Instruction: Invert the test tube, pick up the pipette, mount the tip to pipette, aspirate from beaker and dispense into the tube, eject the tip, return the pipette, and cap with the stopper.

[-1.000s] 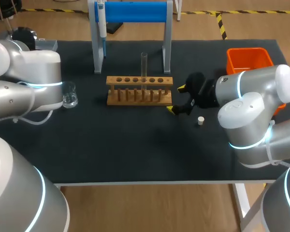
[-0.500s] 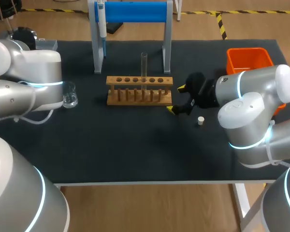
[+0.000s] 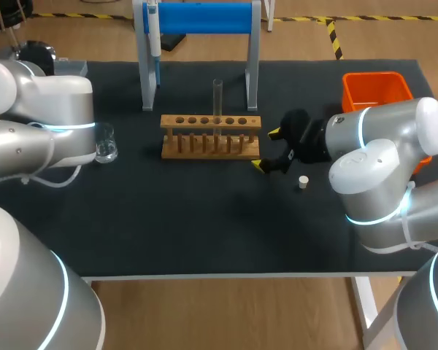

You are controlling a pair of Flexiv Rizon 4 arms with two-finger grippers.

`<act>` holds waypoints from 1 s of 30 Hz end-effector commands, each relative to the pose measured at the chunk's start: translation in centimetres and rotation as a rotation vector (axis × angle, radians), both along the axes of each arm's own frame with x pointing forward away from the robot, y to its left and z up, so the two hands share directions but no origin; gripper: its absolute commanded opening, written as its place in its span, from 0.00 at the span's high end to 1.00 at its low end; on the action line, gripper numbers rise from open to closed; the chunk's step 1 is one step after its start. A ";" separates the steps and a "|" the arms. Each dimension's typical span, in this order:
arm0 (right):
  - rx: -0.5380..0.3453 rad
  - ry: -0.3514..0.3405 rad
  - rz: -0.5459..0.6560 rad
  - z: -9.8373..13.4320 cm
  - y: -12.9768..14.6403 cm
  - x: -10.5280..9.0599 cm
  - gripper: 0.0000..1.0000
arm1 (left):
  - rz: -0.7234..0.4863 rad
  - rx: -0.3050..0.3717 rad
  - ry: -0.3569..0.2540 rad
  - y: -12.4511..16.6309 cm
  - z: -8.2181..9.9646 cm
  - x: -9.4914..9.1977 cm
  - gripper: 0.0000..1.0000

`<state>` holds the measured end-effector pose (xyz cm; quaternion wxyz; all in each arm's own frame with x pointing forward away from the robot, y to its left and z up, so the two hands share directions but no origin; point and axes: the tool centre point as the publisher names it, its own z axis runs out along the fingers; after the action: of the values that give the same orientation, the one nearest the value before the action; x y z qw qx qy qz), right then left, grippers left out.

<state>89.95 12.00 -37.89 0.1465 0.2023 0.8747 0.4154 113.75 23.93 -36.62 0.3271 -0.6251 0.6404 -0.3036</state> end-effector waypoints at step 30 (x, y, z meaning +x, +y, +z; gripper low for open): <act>-0.003 0.003 0.002 0.1 -0.1 0.0 0.00 | 0.016 0.049 -0.051 0.5 3.7 0.0 1.00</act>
<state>89.95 12.00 -37.89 0.1465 0.2023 0.8747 0.4154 114.00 24.41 -33.43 0.3617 -0.6129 0.6344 -0.3017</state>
